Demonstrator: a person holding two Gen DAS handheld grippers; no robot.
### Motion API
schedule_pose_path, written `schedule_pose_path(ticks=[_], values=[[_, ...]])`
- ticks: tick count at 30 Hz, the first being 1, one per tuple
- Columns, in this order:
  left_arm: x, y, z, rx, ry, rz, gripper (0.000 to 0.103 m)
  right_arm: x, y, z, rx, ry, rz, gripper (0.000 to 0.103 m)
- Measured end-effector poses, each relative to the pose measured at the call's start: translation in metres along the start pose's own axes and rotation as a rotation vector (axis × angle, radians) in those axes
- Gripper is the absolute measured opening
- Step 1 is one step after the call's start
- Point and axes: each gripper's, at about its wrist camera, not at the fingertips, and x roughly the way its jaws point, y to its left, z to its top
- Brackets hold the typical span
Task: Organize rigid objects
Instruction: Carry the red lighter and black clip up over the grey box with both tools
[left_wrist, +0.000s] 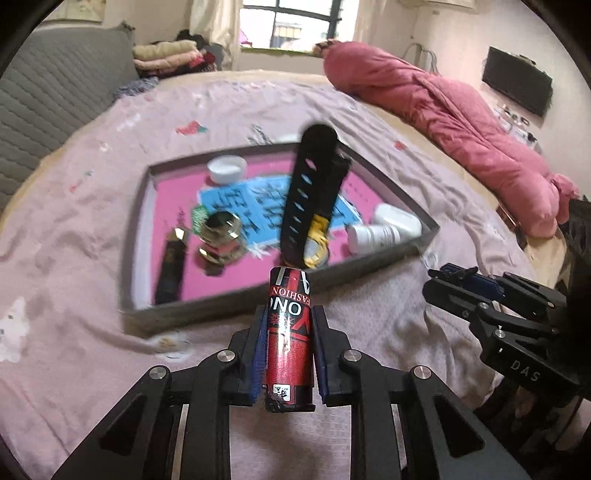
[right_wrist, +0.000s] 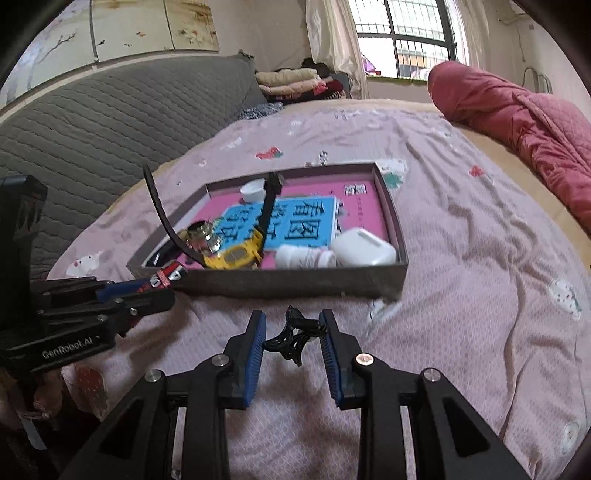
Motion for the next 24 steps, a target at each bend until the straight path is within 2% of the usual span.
schedule_pose_path(ticks=[15, 24], values=[[-0.041, 0.025, 0.016, -0.058, -0.091, 0.066, 0.022, -0.013, 0.016, 0.018, -0.055, -0.106, 0.003, 0.03], [-0.048, 0.036, 0.028, -0.099, -0.115, 0.089, 0.022, -0.019, 0.021, 0.03, -0.08, -0.173, -0.002, 0.03]])
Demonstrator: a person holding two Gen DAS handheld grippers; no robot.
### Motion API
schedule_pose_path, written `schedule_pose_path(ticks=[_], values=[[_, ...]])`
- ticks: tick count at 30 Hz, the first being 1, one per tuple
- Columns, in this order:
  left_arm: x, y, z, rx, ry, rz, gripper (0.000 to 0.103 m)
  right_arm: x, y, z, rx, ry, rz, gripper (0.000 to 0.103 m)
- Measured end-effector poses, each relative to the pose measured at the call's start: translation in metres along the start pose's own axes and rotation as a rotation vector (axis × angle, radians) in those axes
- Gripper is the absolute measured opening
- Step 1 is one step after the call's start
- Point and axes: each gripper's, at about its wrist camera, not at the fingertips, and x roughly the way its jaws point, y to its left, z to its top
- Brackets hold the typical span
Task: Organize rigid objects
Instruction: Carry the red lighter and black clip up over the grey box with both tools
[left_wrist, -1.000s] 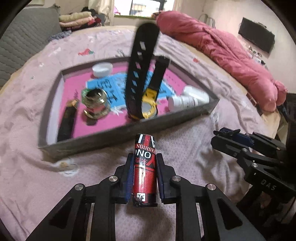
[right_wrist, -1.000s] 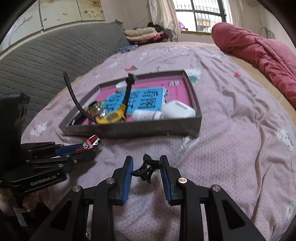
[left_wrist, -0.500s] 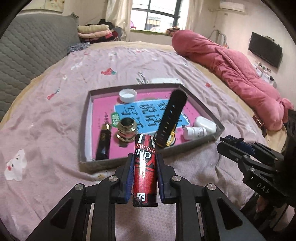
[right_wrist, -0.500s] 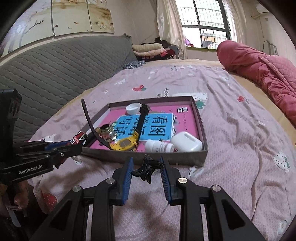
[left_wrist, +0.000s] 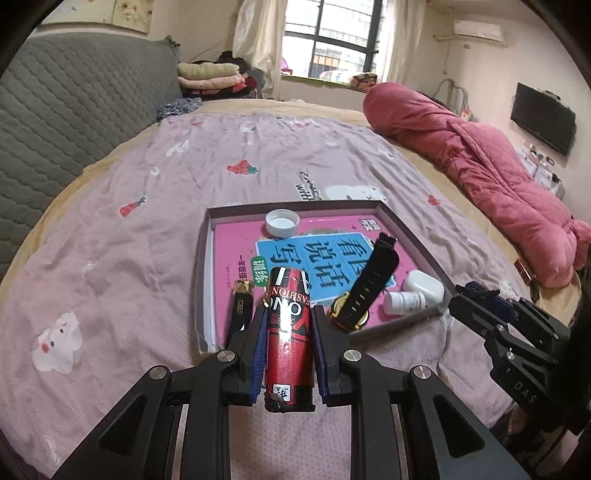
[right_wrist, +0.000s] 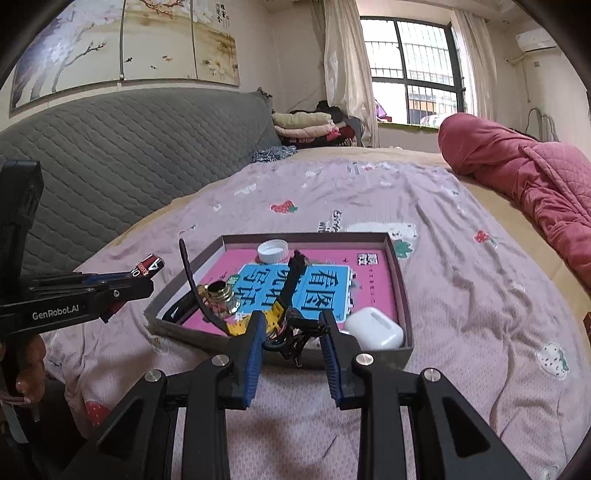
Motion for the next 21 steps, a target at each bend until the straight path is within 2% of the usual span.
schedule_pose_path(ticks=[9, 14, 21], values=[[0.008, 0.002, 0.008, -0.022, -0.003, 0.0, 0.023, 0.008, 0.005, 0.011, -0.047, -0.045, -0.026, 0.03], [0.013, 0.005, 0.011, -0.03, -0.004, 0.001, 0.022, 0.02, 0.005, 0.013, -0.049, -0.024, -0.034, 0.03], [0.016, 0.015, 0.016, -0.051, -0.012, 0.02, 0.022, 0.027, 0.003, 0.018, -0.051, -0.038, -0.031, 0.03]])
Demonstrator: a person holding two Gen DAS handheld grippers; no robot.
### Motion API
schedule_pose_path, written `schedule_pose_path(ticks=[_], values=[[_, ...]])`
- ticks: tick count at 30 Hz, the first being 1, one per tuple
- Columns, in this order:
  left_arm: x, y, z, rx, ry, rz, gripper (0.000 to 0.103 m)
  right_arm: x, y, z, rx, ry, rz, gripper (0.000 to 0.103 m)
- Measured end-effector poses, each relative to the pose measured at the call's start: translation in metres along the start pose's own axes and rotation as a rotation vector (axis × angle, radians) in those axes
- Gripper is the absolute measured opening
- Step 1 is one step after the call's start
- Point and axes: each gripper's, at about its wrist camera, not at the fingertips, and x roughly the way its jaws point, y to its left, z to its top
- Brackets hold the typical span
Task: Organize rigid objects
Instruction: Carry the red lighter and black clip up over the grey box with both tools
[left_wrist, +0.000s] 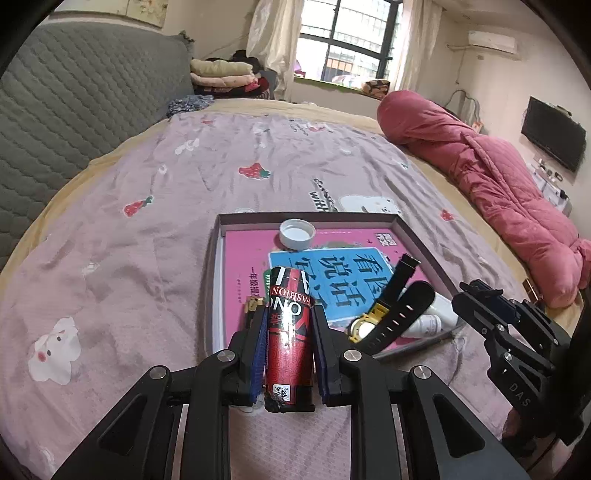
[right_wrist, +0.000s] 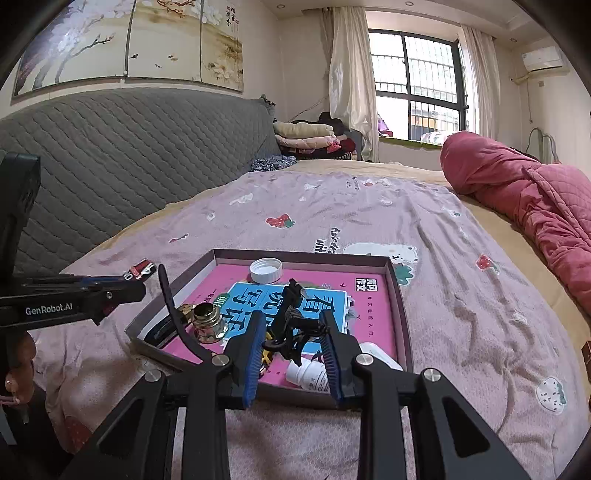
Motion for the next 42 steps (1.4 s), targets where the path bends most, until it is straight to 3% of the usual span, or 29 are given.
schedule_pose_path(ticks=[10, 28, 42], values=[[-0.002, 0.017, 0.007, -0.033, -0.022, 0.036, 0.022, 0.003, -0.003, 0.008, -0.01, -0.034, 0.002, 0.03], [0.031, 0.009, -0.003, -0.01, 0.031, 0.038, 0.023, 0.02, 0.005, 0.014, -0.052, -0.044, 0.023, 0.03], [0.053, 0.0, -0.012, 0.016, 0.066, 0.034, 0.023, 0.033, 0.011, 0.006, -0.091, 0.002, 0.04, 0.03]])
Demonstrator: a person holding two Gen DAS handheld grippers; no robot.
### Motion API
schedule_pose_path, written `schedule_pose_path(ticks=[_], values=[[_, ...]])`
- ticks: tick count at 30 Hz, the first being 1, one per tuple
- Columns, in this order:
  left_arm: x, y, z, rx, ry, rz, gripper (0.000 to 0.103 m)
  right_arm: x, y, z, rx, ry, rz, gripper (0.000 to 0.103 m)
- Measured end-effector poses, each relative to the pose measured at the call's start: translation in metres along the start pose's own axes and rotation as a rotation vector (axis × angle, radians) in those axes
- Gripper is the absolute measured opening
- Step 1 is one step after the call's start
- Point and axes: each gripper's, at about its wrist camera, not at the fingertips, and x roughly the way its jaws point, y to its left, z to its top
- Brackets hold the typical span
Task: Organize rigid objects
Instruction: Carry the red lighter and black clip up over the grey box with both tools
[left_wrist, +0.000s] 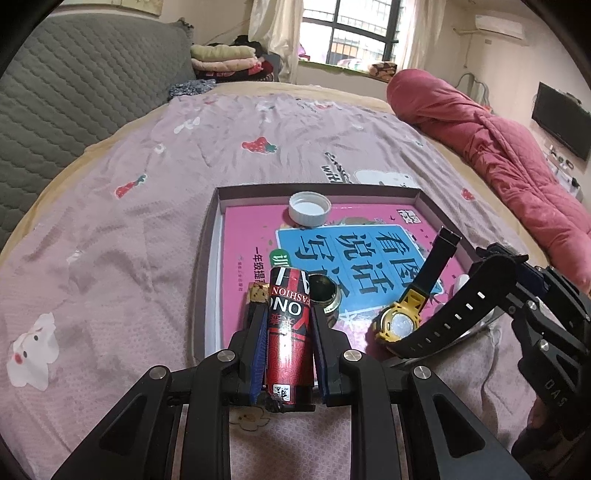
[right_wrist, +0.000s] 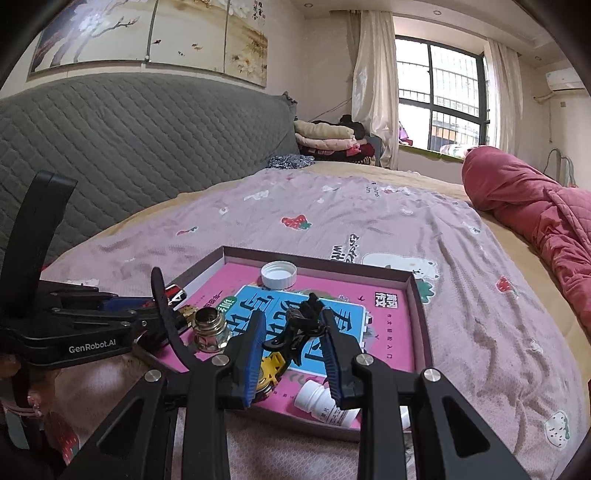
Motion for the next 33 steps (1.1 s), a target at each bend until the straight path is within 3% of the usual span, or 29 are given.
schedule_pose_path(ticks=[33], values=[[0.016, -0.011, -0.008, 0.035, 0.032, -0.004, 0.023, 0.023, 0.006, -0.011, -0.016, 0.078, 0.026, 0.03]])
